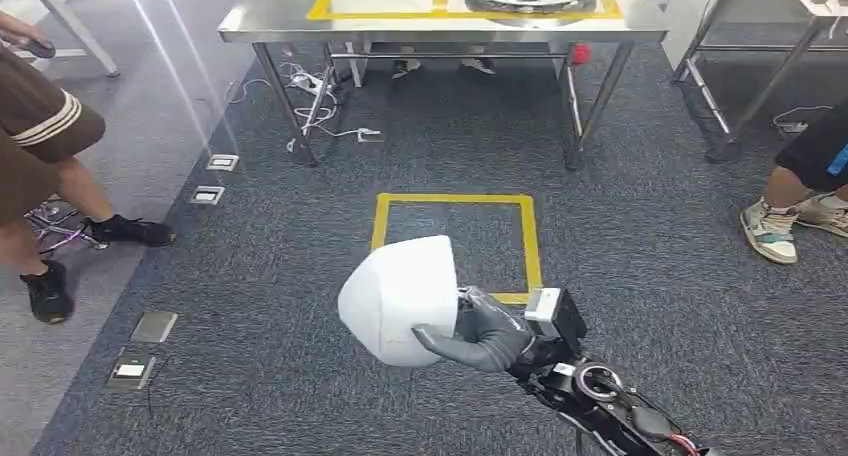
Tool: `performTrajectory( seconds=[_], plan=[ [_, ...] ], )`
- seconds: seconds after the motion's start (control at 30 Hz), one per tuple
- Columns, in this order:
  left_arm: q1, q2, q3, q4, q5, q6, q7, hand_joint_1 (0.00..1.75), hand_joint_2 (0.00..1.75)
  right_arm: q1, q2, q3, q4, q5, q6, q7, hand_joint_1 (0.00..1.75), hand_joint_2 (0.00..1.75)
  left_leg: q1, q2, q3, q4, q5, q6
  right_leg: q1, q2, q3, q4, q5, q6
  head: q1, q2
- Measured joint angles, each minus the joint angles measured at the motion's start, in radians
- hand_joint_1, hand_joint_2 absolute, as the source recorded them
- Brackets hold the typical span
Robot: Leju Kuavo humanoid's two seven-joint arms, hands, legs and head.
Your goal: Take the parts from the cabinet and place them on the table.
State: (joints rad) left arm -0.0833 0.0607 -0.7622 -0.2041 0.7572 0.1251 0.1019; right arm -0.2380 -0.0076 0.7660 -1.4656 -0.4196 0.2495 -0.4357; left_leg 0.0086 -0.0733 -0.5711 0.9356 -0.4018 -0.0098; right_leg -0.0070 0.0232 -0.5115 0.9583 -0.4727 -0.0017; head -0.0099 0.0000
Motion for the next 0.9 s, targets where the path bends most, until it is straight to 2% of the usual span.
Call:
performTrajectory(
  seconds=[0.23, 0.27, 0.3, 0.37, 0.4, 0.43, 0.47, 0.53, 0.57, 0.6, 0.63, 0.67, 0.7, 0.73, 0.77, 0.8, 0.83, 0.9],
  plan=[
    [0.0, 0.0, 0.0, 0.0, 0.009, 0.0, 0.006, 0.0, 1.75, 0.001, 0.0, 0.0, 0.0, 0.003, 0.0, 0.003, 1.75, 1.75, -0.001, 0.0, 0.0, 0.0, -0.001, -0.001, -0.001, 0.0, 0.002, -0.004, 0.0, 0.0, 0.003, 0.0],
    [0.0, 0.0, 0.0, 0.0, 0.01, 0.0, 0.006, 0.0, 1.75, 0.001, 0.0, 0.0, 0.0, 0.004, 0.0, 0.003, 1.75, 1.75, -0.003, 0.0, -0.002, 0.008, -0.005, 0.004, -0.007, 0.0, 0.004, -0.01, 0.002, 0.004, 0.004, 0.0],
    [0.0, 0.002, 0.0, 0.0, 0.011, -0.001, 0.006, 0.0, 1.75, 0.001, 0.0, 0.0, -0.001, 0.004, 0.0, 0.003, 1.75, 1.75, -0.004, 0.0, -0.004, 0.01, -0.005, 0.015, -0.007, 0.001, 0.004, -0.01, 0.002, 0.01, 0.002, 0.0],
    [-0.001, 0.004, 0.0, 0.0, 0.012, -0.002, 0.006, 0.0, 1.75, 0.0, 0.0, 0.0, -0.003, 0.005, 0.0, 0.004, 1.75, 1.75, -0.006, 0.001, -0.001, 0.003, -0.007, 0.022, -0.007, 0.001, 0.008, -0.022, 0.003, 0.014, -0.005, 0.0],
    [-0.003, 0.003, 0.0, 0.0, 0.013, -0.003, 0.006, 0.0, 1.75, 0.001, 0.0, 0.0, -0.007, 0.007, 0.0, 0.005, 1.75, 1.75, -0.002, 0.003, 0.013, -0.024, 0.0, 0.027, 0.001, 0.003, 0.017, -0.031, 0.003, 0.02, -0.01, 0.0],
    [-0.002, 0.002, 0.0, -0.001, 0.014, -0.003, 0.006, 0.0, 1.75, 0.004, 0.0, -0.002, -0.009, 0.008, 0.0, 0.005, 1.75, 1.75, 0.01, 0.01, 0.033, -0.047, 0.009, 0.026, -0.001, -0.002, 0.013, -0.017, -0.001, 0.019, -0.009, 0.0],
    [0.0, 0.001, -0.002, -0.001, 0.014, -0.003, 0.006, 0.0, 1.75, 0.0, 0.0, -0.002, -0.01, 0.008, 0.0, 0.004, 1.75, 1.75, 0.013, 0.012, 0.045, -0.056, 0.009, 0.032, 0.0, -0.006, -0.008, 0.034, -0.034, 0.022, 0.0, 0.0],
    [0.0, 0.002, -0.002, -0.001, 0.015, -0.003, 0.006, 0.0, 1.75, 0.002, 0.0, -0.002, -0.01, 0.013, -0.001, 0.006, 1.75, 1.75, 0.014, 0.016, 0.053, -0.057, 0.004, 0.032, -0.008, -0.01, -0.094, 0.203, -0.105, 0.032, 0.016, 0.0],
    [-0.001, 0.002, -0.002, -0.001, 0.015, -0.003, 0.006, 0.0, 1.75, 0.007, 0.0, -0.003, -0.009, 0.014, -0.001, 0.006, 1.75, 1.75, 0.015, 0.016, 0.055, -0.056, -0.001, 0.031, -0.014, -0.01, -0.135, 0.272, -0.125, 0.038, 0.02, 0.0],
    [0.0, 0.002, -0.002, -0.001, 0.015, -0.003, 0.006, 0.0, 1.75, 0.01, -0.001, -0.003, -0.009, 0.014, -0.001, 0.008, 1.75, 1.75, 0.017, 0.016, 0.058, -0.053, -0.005, 0.027, -0.018, -0.011, -0.153, 0.295, -0.12, 0.043, 0.021, 0.0],
    [0.001, 0.001, -0.003, -0.001, 0.015, -0.003, 0.006, 0.0, 1.75, 0.013, -0.002, -0.004, -0.009, 0.014, -0.002, 0.008, 1.75, 1.75, 0.02, 0.015, 0.063, -0.05, -0.01, 0.021, -0.023, -0.012, -0.145, 0.266, -0.088, 0.049, 0.026, 0.0],
    [0.002, 0.0, -0.005, -0.001, 0.015, -0.003, 0.006, 0.0, 1.75, 0.013, -0.002, -0.005, -0.009, 0.014, -0.001, 0.008, 1.75, 1.75, 0.025, 0.014, 0.068, -0.043, -0.019, 0.014, -0.029, -0.012, -0.113, 0.19, -0.034, 0.056, 0.031, 0.0],
    [0.003, -0.001, -0.006, -0.001, 0.015, -0.003, 0.006, 0.0, 1.75, 0.013, -0.002, -0.006, -0.01, 0.014, -0.001, 0.008, 1.75, 1.75, 0.03, 0.011, 0.072, -0.033, -0.03, 0.006, -0.035, -0.012, -0.068, 0.091, 0.021, 0.064, 0.032, 0.0],
    [0.002, -0.001, -0.007, -0.001, 0.015, -0.004, 0.006, 0.0, 1.75, 0.013, -0.002, -0.006, -0.009, 0.014, -0.001, 0.008, 1.75, 1.75, 0.033, 0.011, 0.073, -0.019, -0.043, -0.005, -0.042, -0.008, -0.036, 0.01, 0.043, 0.075, 0.038, 0.0],
    [0.0, 0.004, -0.007, -0.001, 0.015, -0.003, 0.006, 0.0, 1.75, 0.012, -0.002, -0.006, -0.009, 0.014, -0.001, 0.009, 1.75, 1.75, 0.025, 0.007, 0.064, -0.008, -0.051, -0.016, -0.032, 0.008, -0.025, 0.006, 0.018, 0.074, 0.049, 0.0],
    [-0.002, 0.003, -0.008, -0.001, 0.015, -0.003, 0.006, 0.0, 1.75, 0.014, -0.002, -0.008, -0.011, 0.014, 0.0, 0.008, 1.75, 1.75, 0.026, 0.005, 0.06, -0.004, -0.052, -0.021, -0.033, 0.006, -0.021, 0.013, 0.017, 0.049, 0.047, 0.0],
    [-0.002, 0.003, -0.008, -0.001, 0.015, -0.003, 0.006, 0.0, 1.75, 0.016, -0.002, -0.008, -0.011, 0.014, -0.001, 0.008, 1.75, 1.75, 0.028, 0.005, 0.059, -0.004, -0.051, -0.024, -0.03, 0.005, -0.026, 0.015, 0.015, 0.043, 0.035, 0.0],
    [-0.001, 0.002, -0.008, -0.001, 0.015, -0.003, 0.006, 0.0, 1.75, 0.015, -0.002, -0.008, -0.012, 0.014, 0.001, 0.009, 1.75, 1.75, 0.032, 0.003, 0.062, -0.007, -0.056, -0.034, -0.031, 0.002, -0.021, 0.017, 0.01, 0.026, 0.027, 0.0]
  ],
)
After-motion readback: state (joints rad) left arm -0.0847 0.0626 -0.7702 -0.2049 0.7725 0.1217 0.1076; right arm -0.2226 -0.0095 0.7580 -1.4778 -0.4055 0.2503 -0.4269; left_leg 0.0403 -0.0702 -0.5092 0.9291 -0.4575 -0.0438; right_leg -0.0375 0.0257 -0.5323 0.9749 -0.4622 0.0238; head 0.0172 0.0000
